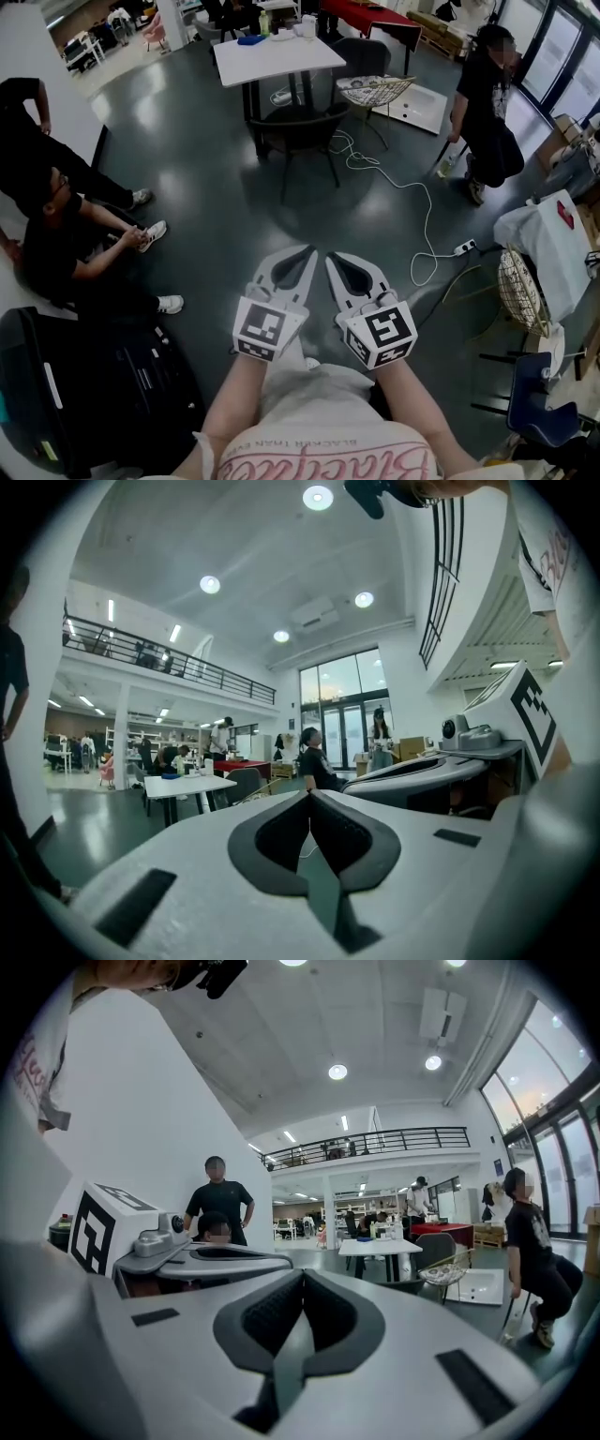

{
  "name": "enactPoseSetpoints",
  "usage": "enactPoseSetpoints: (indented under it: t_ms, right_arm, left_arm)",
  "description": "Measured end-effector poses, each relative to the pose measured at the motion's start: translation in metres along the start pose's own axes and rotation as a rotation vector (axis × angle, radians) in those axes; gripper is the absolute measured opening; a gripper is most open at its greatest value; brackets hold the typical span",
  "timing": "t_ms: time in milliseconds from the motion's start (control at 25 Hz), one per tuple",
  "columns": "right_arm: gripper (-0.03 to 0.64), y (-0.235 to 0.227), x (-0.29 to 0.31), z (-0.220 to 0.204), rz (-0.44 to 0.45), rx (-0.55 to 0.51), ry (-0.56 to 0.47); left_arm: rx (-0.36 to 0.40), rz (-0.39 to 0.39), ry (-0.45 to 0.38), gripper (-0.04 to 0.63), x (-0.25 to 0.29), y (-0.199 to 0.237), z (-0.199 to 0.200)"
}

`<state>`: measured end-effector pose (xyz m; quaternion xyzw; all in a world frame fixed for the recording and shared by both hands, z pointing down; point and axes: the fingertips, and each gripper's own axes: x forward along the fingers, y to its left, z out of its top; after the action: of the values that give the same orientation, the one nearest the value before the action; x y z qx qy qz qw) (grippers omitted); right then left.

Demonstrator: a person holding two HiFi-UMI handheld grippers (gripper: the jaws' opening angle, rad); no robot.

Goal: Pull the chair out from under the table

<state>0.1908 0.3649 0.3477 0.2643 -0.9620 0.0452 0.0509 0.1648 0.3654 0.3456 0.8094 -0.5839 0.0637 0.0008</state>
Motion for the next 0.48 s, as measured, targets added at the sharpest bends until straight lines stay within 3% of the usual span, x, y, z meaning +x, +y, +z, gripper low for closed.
enactPoseSetpoints:
  t_ms: [480]
  right_arm:
    - [0.005,-0.032,0.126,-0.001,-0.009,-0.001,0.028]
  left_arm:
    - [-0.011,-0.023,0.013,0.005,0.062,0.115,-0.018]
